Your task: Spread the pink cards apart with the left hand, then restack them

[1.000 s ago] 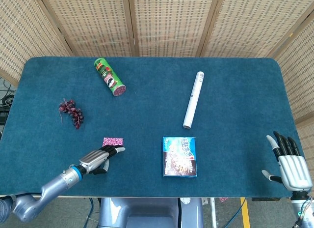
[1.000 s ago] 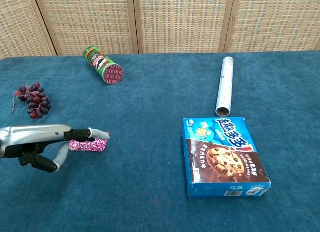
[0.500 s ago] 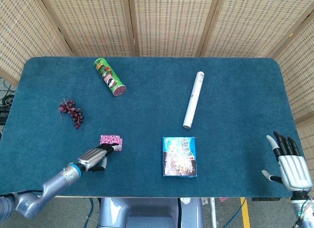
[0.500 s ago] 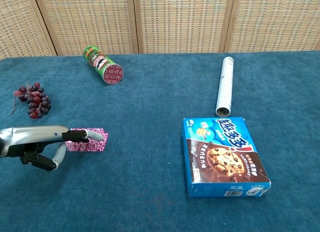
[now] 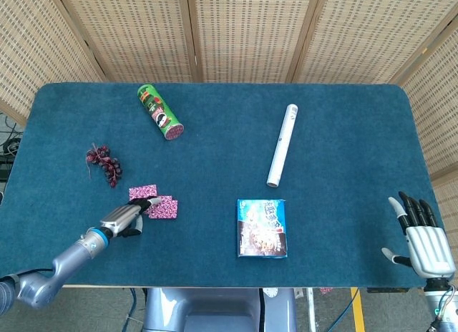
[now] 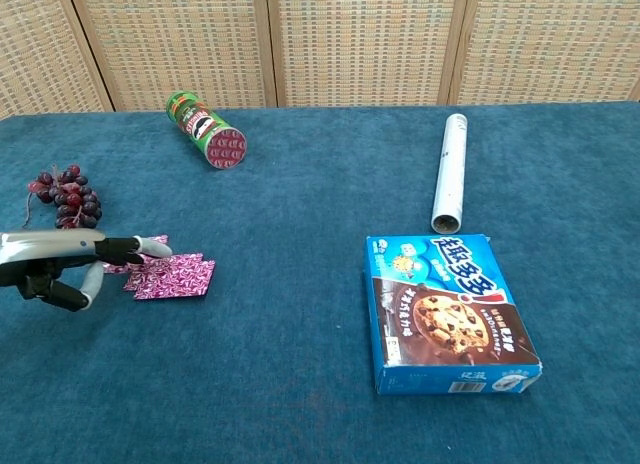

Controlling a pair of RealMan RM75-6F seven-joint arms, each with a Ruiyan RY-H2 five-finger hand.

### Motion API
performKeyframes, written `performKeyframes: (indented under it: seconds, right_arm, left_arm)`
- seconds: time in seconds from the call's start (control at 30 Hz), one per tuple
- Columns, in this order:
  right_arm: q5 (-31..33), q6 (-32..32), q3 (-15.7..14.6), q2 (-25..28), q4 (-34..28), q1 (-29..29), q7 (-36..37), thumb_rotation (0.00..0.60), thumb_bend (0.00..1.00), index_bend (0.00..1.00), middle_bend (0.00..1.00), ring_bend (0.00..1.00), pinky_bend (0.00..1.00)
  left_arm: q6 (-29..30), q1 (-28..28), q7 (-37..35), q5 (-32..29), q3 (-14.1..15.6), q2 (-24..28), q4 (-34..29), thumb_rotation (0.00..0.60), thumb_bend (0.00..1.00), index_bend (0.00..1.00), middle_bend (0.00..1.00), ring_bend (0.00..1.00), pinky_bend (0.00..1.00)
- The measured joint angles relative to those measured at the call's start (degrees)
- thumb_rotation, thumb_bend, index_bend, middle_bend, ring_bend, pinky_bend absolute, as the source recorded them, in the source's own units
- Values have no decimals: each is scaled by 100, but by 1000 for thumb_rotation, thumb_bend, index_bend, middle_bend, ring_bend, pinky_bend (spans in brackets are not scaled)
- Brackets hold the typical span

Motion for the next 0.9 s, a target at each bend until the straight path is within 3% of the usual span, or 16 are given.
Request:
performKeyframes:
  seconds: [0.37,0.63,0.9]
  right_arm:
    - [6,9,5,-3,-13,-2,-3,600,0,0,0,0,0]
    - [0,6,1,5,-21,0,-1,600,0,0,0,0,0]
    - [0,11,-1,11,-23,-5,32,600,0,0,0,0,0]
  left_arm:
    - [177,150,-408,108,-28,163,211,600,1000,0,0,0,0]
    - [986,334,-988,742,-112,539,-346,600,1000,0,0,0,0]
    - [1044,267,-951,1291,90,751,-945,600,1000,0,0,0,0]
